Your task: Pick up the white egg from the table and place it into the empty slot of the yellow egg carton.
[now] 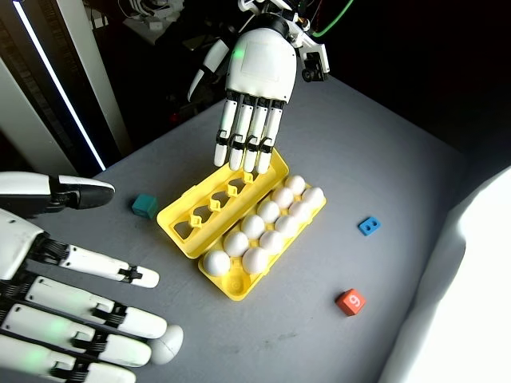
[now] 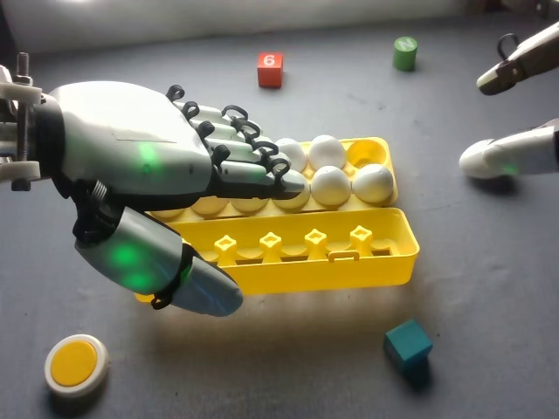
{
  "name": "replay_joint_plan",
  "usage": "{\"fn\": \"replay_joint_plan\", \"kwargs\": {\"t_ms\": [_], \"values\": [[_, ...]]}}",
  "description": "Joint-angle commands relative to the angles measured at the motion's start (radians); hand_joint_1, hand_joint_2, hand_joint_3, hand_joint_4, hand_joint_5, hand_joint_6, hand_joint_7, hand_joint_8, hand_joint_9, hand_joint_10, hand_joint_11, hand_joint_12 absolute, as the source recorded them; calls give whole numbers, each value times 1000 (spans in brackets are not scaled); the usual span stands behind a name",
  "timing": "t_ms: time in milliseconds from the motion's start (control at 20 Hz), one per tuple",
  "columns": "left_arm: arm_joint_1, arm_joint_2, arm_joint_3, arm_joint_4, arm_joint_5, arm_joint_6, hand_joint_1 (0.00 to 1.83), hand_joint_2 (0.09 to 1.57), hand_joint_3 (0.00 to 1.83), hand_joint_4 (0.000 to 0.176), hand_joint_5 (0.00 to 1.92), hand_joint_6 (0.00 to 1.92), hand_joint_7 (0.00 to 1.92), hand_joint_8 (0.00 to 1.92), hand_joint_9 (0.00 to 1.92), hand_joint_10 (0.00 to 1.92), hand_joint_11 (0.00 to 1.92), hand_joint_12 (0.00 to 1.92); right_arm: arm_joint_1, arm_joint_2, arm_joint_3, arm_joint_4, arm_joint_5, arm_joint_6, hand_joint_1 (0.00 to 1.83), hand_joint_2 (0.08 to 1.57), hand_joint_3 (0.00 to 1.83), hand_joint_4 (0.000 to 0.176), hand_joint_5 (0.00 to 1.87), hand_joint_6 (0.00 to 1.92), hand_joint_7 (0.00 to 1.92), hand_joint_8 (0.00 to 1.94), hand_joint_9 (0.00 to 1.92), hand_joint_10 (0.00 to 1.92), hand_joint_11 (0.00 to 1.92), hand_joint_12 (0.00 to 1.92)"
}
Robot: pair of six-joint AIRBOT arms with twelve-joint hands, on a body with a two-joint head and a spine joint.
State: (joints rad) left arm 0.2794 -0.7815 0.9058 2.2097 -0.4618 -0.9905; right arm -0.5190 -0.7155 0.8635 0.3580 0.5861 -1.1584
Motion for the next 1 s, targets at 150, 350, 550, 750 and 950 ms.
{"fn": "replay_joint_plan", "kwargs": {"t_ms": [150, 350, 550, 750, 950], "values": [[-14, -2, -19, -30, 55, -7, 0, 1137, 9, 0, 0, 0, 0, 0, 0, 0, 21, 11, -12, -26, 38, -7, 148, -27, 387, 828, 10, 172, 752, 14, 0, 0, 0, 0, 0, 0], [-17, -2, -27, -30, 67, -29, 0, 1129, 3, 0, 0, 0, 0, 0, 0, 0, 4, 5, -62, -103, 111, -7, 243, -85, 395, 828, 7, 157, 782, 23, 0, 0, 0, 0, 0, 0], [-20, -2, -23, -30, 69, -31, 0, 1129, 2, 0, 0, 0, 0, 0, 0, 0, 4, 5, -85, -169, 211, -7, 270, -97, 434, 827, 4, 153, 770, 13, 0, 0, 0, 0, 0, 0], [-21, -2, -18, -30, 75, -32, 0, 1125, 0, 0, 0, 0, 0, 0, 0, 0, 15, 12, -87, -230, 302, -58, 215, -98, 487, 825, 1, 148, 758, 6, 0, 0, 0, 0, 0, 0], [-21, -3, -15, -30, 75, -32, 0, 1133, 4, 0, 0, 0, 0, 0, 0, 0, 13, 12, -100, -261, 343, -71, 199, -95, 483, 829, 2, 162, 740, 4, 0, 0, 0, 0, 0, 0]]}}
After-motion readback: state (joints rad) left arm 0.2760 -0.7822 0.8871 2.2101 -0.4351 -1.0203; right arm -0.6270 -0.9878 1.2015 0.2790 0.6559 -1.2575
